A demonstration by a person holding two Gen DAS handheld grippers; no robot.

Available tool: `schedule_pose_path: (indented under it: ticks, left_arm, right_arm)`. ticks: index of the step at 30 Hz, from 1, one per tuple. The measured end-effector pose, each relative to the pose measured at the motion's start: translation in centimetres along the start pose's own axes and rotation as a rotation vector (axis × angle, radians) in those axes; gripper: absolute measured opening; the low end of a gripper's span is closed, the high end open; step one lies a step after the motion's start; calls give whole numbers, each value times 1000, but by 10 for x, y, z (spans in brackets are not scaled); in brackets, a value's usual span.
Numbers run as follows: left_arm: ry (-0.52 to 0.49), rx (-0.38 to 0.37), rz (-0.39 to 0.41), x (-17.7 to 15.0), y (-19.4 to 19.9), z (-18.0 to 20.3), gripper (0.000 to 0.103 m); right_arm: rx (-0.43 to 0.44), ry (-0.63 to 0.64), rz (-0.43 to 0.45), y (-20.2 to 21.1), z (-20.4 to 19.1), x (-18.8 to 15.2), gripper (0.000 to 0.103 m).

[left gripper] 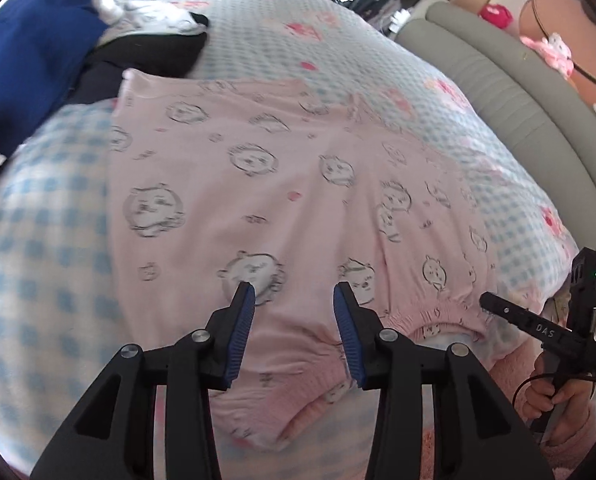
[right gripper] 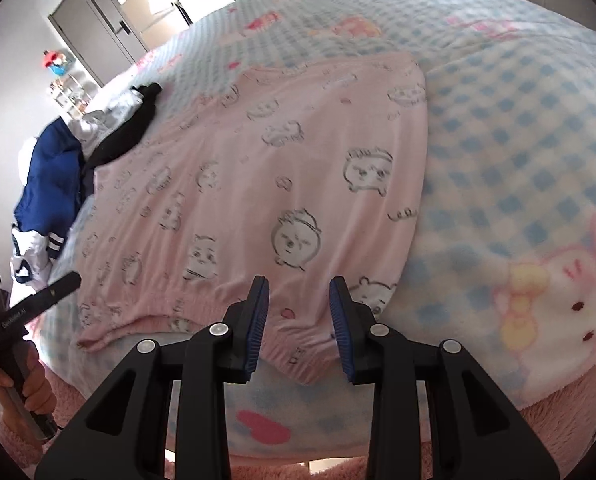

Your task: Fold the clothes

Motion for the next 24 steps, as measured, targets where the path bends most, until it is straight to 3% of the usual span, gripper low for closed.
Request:
schedule_pose_path:
  ticks: [3, 6, 9, 14, 17, 20, 24]
  left_arm:
    - [-39, 52, -65, -13, -16, -1, 43]
    - [-9, 45, -92, -27, -20, -11, 43]
    - [19, 13, -78, -25, -14, -14, 44]
    - [26, 37, -75, -25, -13, -12, 44]
    - [12, 36, -19, -21, 1, -5, 41]
    - [0, 23, 30, -16, 13, 0, 41]
    - [30, 66, -52, -30, -1, -12, 41]
  right_arm:
    - [-43, -25, -50, -7, 14, -12, 30]
    - [-43, -59, -66, -5, 28, -19, 30]
    - [-24, -93, -72, -1, 37, -22, 31]
    - [29, -100, -79, -4, 30, -17, 32]
    - [60, -96, -83, -7, 23, -13, 32]
    - [29, -59, -96, -11, 12, -13, 32]
    - [28, -49, -76, -6, 11, -13, 32]
Point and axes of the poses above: each gripper's, at about its wrist camera, not at the fingertips, and y roughly against the way its jaws point, z to its right, x to its top, the point moved 6 cm from there along -y, roughly the way its jaws point, and after that the axes turned 1 degree about y, right-handed, at the moved point
